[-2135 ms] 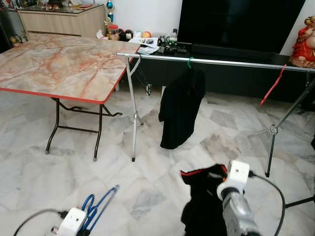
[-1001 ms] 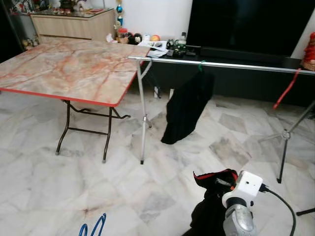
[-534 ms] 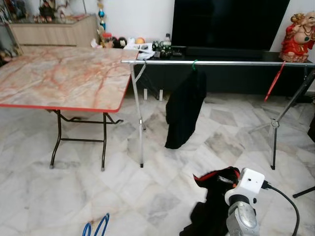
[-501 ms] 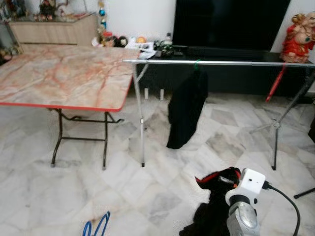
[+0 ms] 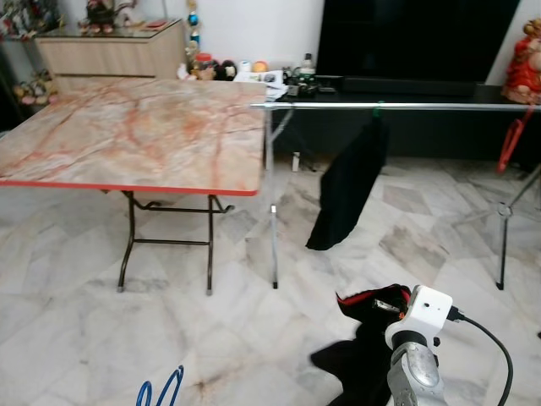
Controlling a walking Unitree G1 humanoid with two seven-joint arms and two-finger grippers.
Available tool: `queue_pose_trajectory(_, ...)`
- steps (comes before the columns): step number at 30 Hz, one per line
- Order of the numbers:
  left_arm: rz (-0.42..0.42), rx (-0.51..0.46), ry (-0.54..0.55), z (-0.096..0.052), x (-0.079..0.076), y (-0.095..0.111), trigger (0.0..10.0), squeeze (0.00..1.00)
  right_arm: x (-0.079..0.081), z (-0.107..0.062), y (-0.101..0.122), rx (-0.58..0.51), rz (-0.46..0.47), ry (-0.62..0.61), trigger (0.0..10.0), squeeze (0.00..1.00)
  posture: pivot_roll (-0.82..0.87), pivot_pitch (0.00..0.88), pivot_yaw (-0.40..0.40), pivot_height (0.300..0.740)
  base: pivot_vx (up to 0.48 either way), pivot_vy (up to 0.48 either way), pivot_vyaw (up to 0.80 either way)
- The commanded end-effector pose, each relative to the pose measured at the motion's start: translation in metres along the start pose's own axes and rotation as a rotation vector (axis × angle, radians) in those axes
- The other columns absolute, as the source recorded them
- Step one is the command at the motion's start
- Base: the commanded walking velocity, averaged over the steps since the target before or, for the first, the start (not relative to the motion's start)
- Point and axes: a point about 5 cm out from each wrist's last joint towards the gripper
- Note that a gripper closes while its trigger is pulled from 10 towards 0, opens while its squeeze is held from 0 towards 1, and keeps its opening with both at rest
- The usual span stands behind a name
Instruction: Hang hanger
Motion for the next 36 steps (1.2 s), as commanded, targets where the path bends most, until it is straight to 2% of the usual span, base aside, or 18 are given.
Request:
queue_pose_trajectory(1,-0.013,0.021,0.013,-0.001,0.003,-0.003,10.0,0.0,-0.003,0.004,0.012,-0.047,-0.02,0.001,10.0,0.0,0.17,0.0,-0.005,0.74,0.0,0.48,0.0)
queue_pose_trajectory(14,-0.028,0.037,0.021,-0.001,0.004,-0.006,10.0,0.0,-0.003,0.008,0.015,-0.052,-0.029,0.002,10.0,0.0,0.17,0.0,-0.011,0.74,0.0,0.48,0.0)
queue_pose_trajectory(29,-0.018,0.031,0.046,-0.006,0.019,-0.007,10.0,0.0,-0.005,0.008,0.015,-0.049,-0.034,-0.011,10.0,0.0,0.17,0.0,-0.009,0.74,0.0,0.466,0.0)
queue_pose_trajectory(36,-0.002,0.028,0.048,-0.005,0.017,-0.008,10.0,0.0,-0.001,0.009,0.016,-0.052,-0.039,0.001,10.0,0.0,0.17,0.0,-0.006,0.74,0.0,0.0,0.0)
Point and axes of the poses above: a point about 5 cm out from each wrist's last joint towards the gripper, its own z axis pointing out of the wrist towards the gripper, its own y axis along the axis of the wrist's last joint, x = y × z, and after that the axes turned 8 degrees about -z, right-handed
